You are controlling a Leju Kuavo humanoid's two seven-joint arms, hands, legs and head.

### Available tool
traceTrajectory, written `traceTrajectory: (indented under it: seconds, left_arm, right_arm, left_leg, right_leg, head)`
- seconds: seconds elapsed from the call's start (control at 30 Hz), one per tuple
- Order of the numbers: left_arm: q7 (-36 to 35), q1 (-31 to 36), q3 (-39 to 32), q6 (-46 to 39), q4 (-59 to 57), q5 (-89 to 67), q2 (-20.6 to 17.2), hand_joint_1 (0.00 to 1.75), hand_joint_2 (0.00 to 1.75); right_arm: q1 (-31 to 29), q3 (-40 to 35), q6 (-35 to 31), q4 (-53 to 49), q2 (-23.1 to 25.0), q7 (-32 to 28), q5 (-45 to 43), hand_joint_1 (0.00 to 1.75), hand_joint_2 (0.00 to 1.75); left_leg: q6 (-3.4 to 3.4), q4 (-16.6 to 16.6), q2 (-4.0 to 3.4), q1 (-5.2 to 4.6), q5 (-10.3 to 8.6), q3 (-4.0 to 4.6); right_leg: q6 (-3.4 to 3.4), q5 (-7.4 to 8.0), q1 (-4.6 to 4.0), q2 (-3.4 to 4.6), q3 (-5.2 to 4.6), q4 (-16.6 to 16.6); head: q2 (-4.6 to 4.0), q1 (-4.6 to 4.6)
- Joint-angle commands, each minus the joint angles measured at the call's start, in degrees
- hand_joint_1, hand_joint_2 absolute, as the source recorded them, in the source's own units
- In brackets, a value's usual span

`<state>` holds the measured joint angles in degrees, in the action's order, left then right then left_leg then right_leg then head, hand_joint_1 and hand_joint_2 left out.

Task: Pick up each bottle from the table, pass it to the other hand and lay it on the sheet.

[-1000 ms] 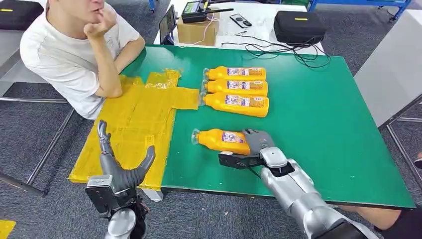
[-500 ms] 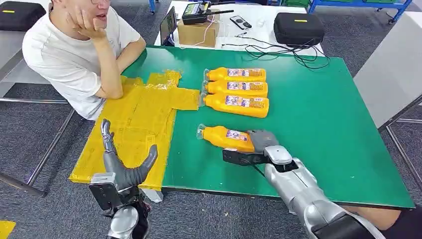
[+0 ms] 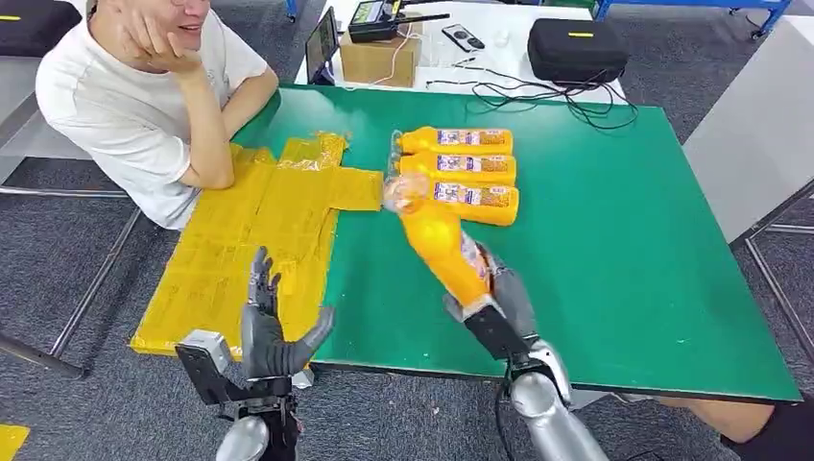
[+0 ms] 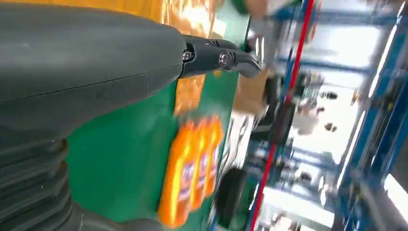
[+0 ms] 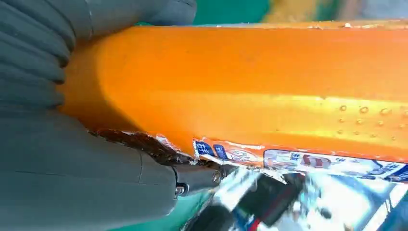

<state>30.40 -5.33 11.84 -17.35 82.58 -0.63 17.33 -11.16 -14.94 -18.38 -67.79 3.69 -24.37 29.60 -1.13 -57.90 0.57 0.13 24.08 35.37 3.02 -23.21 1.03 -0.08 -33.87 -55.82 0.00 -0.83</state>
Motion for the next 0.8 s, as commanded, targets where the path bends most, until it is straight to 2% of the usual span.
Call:
traceTrajectory:
  seconds: [0.03, 0.1, 0.17, 0.23, 0.3, 0.43, 0.47, 0.6, 0.7, 0.8]
  left_arm:
    - [0.4, 0.6, 6.1, 2.0, -3.9, -1.3, -4.5, 0.0, 1.75]
    - [1.0, 0.7, 8.6, 4.0, -4.2, -3.3, -5.7, 0.0, 1.75]
    - [1.8, 1.2, 11.2, 5.9, -4.8, -6.4, -6.6, 0.0, 1.75]
    - [1.9, 2.0, 11.3, 7.3, -5.3, -6.7, -5.9, 0.0, 1.75]
    - [1.6, 2.9, 10.3, 7.7, -5.6, -5.9, -5.1, 0.0, 1.75]
    - [1.2, 3.2, 9.7, 8.1, -5.6, -5.2, -4.8, 0.0, 1.75]
    - [0.9, 3.7, 8.7, 8.3, -5.7, -3.9, -4.1, 0.0, 1.75]
    - [-2.0, 7.6, 6.4, 10.6, -5.8, 2.5, -1.3, 0.0, 1.75]
    - [-4.2, 8.2, 7.6, 12.2, -5.1, 6.6, -1.3, 0.0, 1.75]
    - [-4.8, 7.7, 9.5, 13.5, -4.4, 8.6, -2.4, 0.0, 1.75]
  right_arm:
    - [3.6, 6.7, -0.4, -8.9, 2.9, -2.8, -2.8, 1.75, 1.75]
    - [3.6, 5.9, 1.4, -8.7, 2.9, -3.5, -3.2, 1.75, 1.75]
    - [3.1, 2.5, 7.0, -7.4, 2.4, -4.2, -3.2, 1.75, 1.75]
    - [2.2, -3.4, 10.3, -4.6, 1.6, -4.2, 1.3, 1.75, 1.75]
    - [1.8, -7.2, 10.4, -2.0, 2.7, -4.1, 3.8, 1.75, 1.75]
    - [1.5, -8.6, 9.9, -1.0, 3.0, -4.1, 4.5, 1.75, 1.75]
    - [1.0, -11.2, 11.5, 0.0, 3.2, -4.6, 5.4, 1.75, 1.75]
    - [-1.9, -20.6, 8.8, 6.2, 7.7, -5.1, 9.2, 1.75, 1.75]
    - [-4.0, -26.5, 6.0, 8.5, 8.9, -4.7, 10.0, 1.75, 1.75]
    - [-5.0, -28.7, 5.8, 9.4, 8.4, -3.7, 7.7, 1.75, 1.75]
  left_leg:
    - [0.07, 0.1, -0.01, -0.02, 0.13, -0.26]
    - [0.08, 0.0, 0.02, -0.03, 0.12, -0.23]
    - [0.1, 0.1, -0.04, -0.02, 0.11, -0.24]
    - [0.05, 0.1, -0.07, -0.03, 0.05, -0.08]
    - [0.07, 0.1, -0.16, -0.01, 0.08, -0.15]
    - [0.09, 0.1, -0.19, 0.04, 0.11, -0.23]
    - [0.07, 0.1, -0.14, 0.05, 0.07, -0.17]
    - [0.07, 0.0, -0.31, 0.07, 0.1, -0.11]
    - [0.13, 0.0, -0.49, 0.1, 0.18, -0.2]
    - [0.1, 0.0, -0.21, 0.08, 0.08, -0.13]
  right_leg:
    - [-0.15, -0.14, -0.01, -0.03, 0.25, 0.0]
    - [-0.18, -0.14, 0.01, -0.05, 0.22, 0.0]
    - [-0.19, -0.12, 0.0, 0.0, 0.21, 0.0]
    - [-0.1, -0.03, 0.01, 0.06, 0.04, 0.1]
    - [-0.12, -0.04, -0.01, 0.12, 0.09, 0.1]
    - [-0.17, -0.07, -0.07, 0.12, 0.15, 0.1]
    - [-0.13, -0.04, -0.08, 0.08, 0.1, 0.1]
    - [-0.14, -0.01, -0.09, 0.29, 0.02, 0.0]
    - [-0.22, -0.05, -0.12, 0.39, 0.07, -0.1]
    - [-0.17, -0.05, -0.09, 0.16, 0.05, 0.0]
  head:
    - [0.0, 0.0]
    - [0.0, 0.0]
    - [0.0, -0.02]
    - [0.0, 0.0]
    - [0.0, -0.02]
    - [0.0, -0.02]
    - [0.0, -0.02]
    - [0.0, 0.0]
    - [0.0, -0.02]
    - [0.0, 0.0]
